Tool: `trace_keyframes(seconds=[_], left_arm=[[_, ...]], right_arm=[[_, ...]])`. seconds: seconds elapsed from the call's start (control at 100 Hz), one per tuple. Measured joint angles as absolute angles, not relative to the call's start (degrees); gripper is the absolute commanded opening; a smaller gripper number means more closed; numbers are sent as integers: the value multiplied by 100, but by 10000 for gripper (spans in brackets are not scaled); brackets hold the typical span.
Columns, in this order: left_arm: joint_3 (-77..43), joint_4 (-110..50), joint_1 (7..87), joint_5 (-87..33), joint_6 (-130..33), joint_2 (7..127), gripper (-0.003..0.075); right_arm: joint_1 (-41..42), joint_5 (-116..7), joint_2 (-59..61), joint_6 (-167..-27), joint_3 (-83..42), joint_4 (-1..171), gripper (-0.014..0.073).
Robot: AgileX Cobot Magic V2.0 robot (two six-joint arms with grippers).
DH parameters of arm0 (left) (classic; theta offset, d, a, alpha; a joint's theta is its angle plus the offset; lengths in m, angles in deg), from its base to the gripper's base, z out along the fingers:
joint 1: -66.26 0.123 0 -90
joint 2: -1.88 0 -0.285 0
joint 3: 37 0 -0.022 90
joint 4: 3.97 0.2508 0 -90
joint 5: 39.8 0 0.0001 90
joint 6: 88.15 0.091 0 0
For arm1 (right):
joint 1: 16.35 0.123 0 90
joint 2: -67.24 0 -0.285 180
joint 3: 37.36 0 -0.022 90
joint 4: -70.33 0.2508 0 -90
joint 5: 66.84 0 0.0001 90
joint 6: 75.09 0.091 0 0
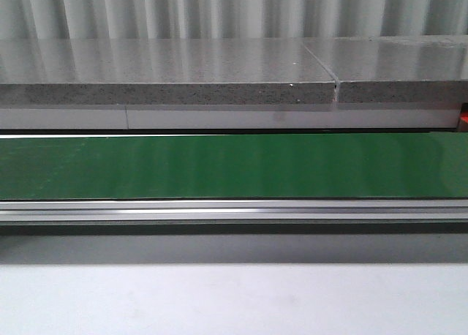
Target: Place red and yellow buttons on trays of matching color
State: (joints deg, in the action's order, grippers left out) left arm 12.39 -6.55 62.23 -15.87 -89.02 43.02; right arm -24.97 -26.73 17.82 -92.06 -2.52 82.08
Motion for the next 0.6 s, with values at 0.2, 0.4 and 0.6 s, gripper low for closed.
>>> trace_keyframes(seconds=[0.2,0.4,0.6], left_arm=[[1239,-655,6223,-1587,-8902,4302,-20],[1239,-655,6223,-1587,-8902,4302,-20],[1239,-655,6223,-1587,-8902,4302,-17]], right_arm=[[-2497,-2749,1864,-9206,-101,8205,-69],[-2497,-2777,1870,-9206,-101,8195,-67],[-2497,-2777,1870,-9206,-101,8195,-67]])
